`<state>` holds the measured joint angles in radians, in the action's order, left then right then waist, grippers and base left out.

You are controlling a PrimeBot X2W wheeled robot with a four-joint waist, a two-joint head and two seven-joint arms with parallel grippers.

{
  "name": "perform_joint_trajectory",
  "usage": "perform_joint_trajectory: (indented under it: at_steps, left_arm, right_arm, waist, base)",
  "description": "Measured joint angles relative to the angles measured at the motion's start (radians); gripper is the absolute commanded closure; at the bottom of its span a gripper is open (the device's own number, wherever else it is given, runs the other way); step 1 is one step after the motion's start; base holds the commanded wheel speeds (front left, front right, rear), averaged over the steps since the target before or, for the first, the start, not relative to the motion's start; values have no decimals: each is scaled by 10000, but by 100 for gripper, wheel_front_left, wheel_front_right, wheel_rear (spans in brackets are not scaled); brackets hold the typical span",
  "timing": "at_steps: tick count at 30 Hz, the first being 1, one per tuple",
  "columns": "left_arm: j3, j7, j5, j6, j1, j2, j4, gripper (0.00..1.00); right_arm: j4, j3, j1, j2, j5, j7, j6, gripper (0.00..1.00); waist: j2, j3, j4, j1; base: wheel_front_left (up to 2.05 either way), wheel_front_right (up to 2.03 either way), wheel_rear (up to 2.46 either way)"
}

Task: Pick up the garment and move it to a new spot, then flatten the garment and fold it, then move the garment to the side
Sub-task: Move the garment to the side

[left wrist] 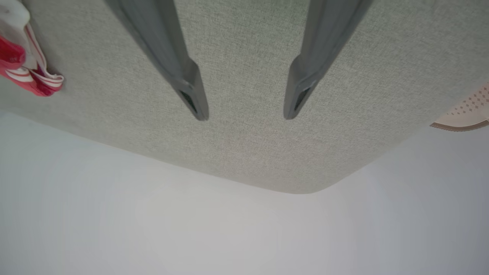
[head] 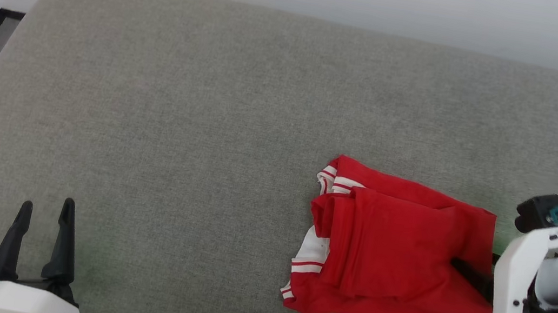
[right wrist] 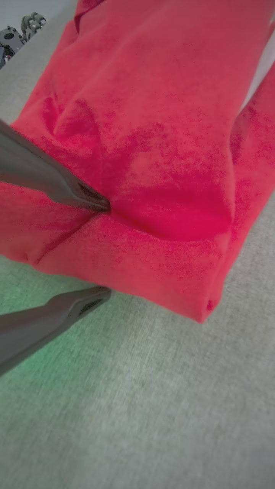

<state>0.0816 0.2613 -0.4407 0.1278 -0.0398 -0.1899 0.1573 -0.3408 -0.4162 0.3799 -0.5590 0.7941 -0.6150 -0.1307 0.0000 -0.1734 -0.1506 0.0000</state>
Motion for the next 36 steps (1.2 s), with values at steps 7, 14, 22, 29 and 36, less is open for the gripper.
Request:
perform_joint_trajectory:
  at_steps: [7, 14, 22, 29, 36]
  left_arm:
    - [-209, 0, -75, 0, 407, -52, 140, 0]
    - [-224, 0, -203, -2, 686, -100, 219, 0]
    - [-460, 0, -309, -2, 1094, -408, 157, 0]
    - [-1020, 0, -330, 0, 1716, -759, 96, 0]
    - [-1944, 0, -330, 0, 2634, -1131, 134, 0]
  right_arm:
    - [-1275, 13, 1034, 623, 58, -1636, -4, 0]
    - [-1285, 244, 1427, 805, -82, -1804, -19, 100]
    - [-765, 629, 1568, 410, -336, -1457, -35, 100]
    - [-416, 1298, 1658, -244, -642, -1216, -4, 100]
    - [-180, 1634, 2064, -859, -1398, -777, -4, 100]
  waist:
    - [0, -462, -256, 0]
    - [0, -678, -144, 0]
    - [0, -824, 304, 0]
    - [0, -980, 918, 0]
    - [0, -1222, 1717, 0]
  base:
    - [0, 0, 0]
    - [0, 0, 0]
    - [0, 0, 0]
    - [0, 0, 0]
    - [0, 0, 0]
